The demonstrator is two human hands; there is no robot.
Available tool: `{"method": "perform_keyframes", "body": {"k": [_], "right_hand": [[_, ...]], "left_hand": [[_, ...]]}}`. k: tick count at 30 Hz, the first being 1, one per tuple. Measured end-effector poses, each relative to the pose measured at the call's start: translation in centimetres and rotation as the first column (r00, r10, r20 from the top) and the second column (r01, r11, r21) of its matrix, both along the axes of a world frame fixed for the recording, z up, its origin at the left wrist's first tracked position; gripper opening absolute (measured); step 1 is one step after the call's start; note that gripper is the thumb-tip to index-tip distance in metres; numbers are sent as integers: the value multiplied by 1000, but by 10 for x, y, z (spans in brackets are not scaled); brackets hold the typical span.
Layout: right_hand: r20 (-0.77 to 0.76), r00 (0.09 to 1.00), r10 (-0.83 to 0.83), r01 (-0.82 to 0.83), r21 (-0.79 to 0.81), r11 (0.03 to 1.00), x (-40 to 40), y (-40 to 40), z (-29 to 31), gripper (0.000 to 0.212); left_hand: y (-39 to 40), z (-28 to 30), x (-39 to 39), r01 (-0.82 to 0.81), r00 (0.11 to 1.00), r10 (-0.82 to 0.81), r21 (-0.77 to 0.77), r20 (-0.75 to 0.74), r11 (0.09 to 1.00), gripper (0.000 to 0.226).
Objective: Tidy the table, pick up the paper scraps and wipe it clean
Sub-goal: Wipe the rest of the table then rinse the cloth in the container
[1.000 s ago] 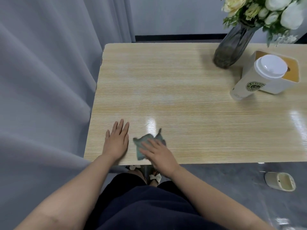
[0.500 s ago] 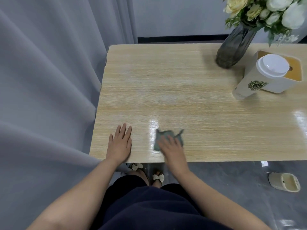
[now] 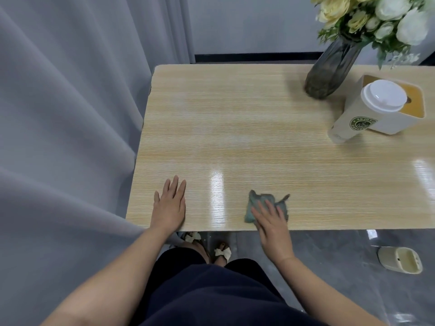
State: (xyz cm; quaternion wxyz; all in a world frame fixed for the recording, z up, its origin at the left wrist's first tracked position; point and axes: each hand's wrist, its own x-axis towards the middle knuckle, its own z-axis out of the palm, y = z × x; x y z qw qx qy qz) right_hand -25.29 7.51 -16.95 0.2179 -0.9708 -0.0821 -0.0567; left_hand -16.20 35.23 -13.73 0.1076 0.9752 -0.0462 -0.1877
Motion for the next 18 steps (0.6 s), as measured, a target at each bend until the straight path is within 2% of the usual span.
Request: {"method": "perform_keyframes", "body": {"k": [2, 4, 7, 9, 12, 15, 18], "right_hand": [[3, 984, 180, -180, -17, 984, 6, 32, 1, 53], [-12, 910, 415, -415, -62, 908, 15, 57, 0, 48], [-66, 832, 551, -554, -48, 831, 20, 53, 0, 59], [-81, 830, 552, -556, -40, 830, 12, 28, 3, 71], [-52, 907, 419, -419, 7, 908, -3, -20, 6, 73], [-71, 948, 312, -312, 8, 950, -8, -29, 7, 65], [-95, 931, 352, -352, 10, 936, 0, 8, 1, 49]], "left_hand": [[0, 0, 0, -3, 1000, 3, -2, 0, 1000, 51], [-1, 1, 0, -7, 1000, 7, -14, -11, 1000, 51], [0, 2, 1, -1, 1000, 1, -14, -16, 1000, 51], [1, 2, 1, -3, 1000, 3, -15, -13, 1000, 51], [1, 2, 1, -1, 1000, 1, 4, -1, 1000, 51], [-1, 3, 1, 4, 1000, -4, 14, 24, 1000, 50], [0, 4, 4, 6, 999, -6, 12, 51, 1000, 50]]}}
